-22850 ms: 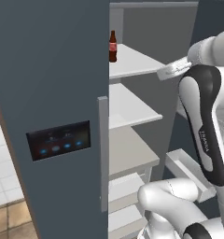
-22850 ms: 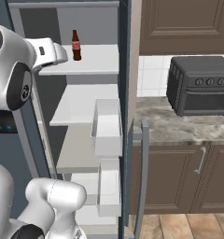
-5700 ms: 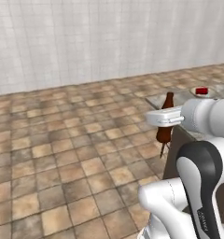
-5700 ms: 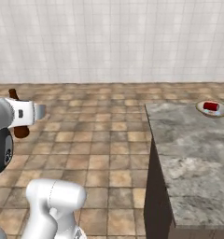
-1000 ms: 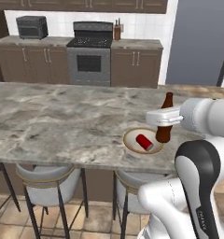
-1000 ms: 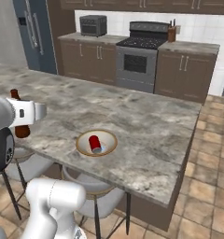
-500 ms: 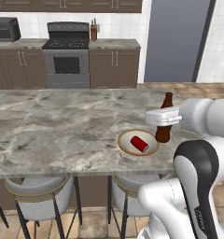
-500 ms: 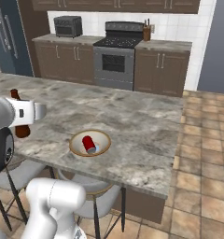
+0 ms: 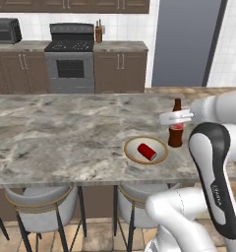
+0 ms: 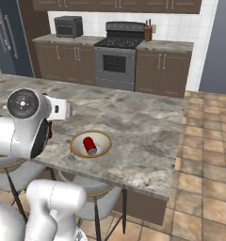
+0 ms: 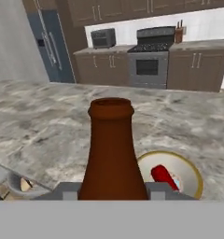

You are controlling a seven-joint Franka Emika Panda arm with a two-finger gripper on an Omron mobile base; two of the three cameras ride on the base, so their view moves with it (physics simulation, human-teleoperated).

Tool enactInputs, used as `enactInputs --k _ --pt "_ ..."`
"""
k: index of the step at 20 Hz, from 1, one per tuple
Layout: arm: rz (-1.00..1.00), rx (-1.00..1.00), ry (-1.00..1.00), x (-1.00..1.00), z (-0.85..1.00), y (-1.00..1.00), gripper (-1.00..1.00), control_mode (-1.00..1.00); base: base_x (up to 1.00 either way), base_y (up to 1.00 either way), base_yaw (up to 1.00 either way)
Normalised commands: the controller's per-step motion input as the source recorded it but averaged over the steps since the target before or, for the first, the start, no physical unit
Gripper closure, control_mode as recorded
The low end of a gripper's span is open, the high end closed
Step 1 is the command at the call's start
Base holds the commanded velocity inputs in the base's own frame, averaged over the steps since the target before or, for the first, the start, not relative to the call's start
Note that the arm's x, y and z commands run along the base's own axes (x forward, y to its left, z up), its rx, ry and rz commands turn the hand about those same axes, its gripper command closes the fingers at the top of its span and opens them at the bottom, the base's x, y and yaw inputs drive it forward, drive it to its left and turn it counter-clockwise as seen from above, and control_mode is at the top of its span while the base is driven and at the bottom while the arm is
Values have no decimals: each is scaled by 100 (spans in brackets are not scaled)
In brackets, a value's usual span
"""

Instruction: Open the fridge, grab two sodas, and place both sodas inside the bowl with ice on the dining counter.

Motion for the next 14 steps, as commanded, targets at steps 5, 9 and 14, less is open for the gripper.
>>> enactInputs --k 5,9,14 --pt "30 -7 31 93 -65 -34 100 -100 0 0 0" --pt "36 -21 28 78 -86 -1 100 -100 0 0 0" --pt "36 -21 23 79 -71 0 100 -100 0 0 0"
